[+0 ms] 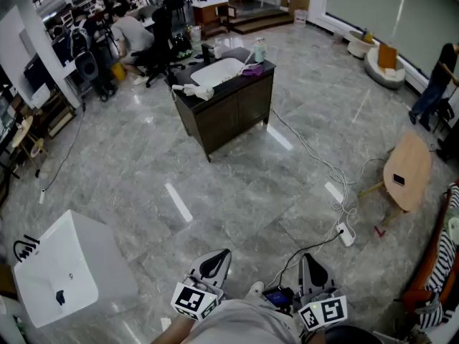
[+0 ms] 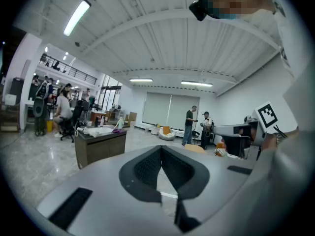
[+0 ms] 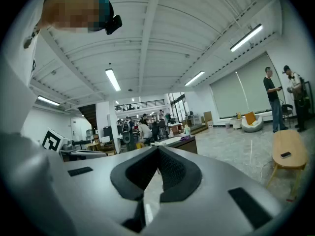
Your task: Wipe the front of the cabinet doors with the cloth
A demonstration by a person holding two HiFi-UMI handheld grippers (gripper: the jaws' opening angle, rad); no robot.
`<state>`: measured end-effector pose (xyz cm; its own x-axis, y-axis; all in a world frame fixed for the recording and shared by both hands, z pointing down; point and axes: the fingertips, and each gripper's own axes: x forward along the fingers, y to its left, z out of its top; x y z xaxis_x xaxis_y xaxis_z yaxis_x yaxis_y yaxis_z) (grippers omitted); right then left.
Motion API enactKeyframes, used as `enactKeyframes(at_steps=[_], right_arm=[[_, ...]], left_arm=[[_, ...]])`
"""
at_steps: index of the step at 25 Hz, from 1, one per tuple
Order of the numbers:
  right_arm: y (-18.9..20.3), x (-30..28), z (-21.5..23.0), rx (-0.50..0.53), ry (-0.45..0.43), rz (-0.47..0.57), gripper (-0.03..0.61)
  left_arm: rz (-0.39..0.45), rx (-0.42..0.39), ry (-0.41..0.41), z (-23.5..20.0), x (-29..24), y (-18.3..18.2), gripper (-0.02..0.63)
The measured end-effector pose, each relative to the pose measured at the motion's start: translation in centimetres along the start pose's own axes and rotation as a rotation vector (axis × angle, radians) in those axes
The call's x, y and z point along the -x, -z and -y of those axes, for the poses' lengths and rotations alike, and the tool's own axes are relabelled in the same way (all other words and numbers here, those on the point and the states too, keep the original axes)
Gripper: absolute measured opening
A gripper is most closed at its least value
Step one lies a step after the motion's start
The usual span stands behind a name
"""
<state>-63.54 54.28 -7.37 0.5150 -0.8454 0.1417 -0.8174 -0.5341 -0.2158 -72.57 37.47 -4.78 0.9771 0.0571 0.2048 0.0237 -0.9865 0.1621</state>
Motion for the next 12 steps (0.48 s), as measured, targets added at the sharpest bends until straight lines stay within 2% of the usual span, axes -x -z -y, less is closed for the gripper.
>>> enactKeyframes(at_steps=[4,8,12], right_arm=[[-0.4,0.0,3.3,-0.034,-0.021,0.028,0.025],[-0.5,0.7,4.3,-0.028,-0.044,0.028,0.025],[0.0,1.4,5.2,-0.026,-0.026,0.034,0.025]], left_arm=[[0.046,-0.010,0.013,2.5,-2.0,-1.4,0.005],[0.018,0.059,-0.036,3.1,-1.7,0.4,0.005],[0.010,0.033,-0.062,3.3,-1.2,1.2,0.005]])
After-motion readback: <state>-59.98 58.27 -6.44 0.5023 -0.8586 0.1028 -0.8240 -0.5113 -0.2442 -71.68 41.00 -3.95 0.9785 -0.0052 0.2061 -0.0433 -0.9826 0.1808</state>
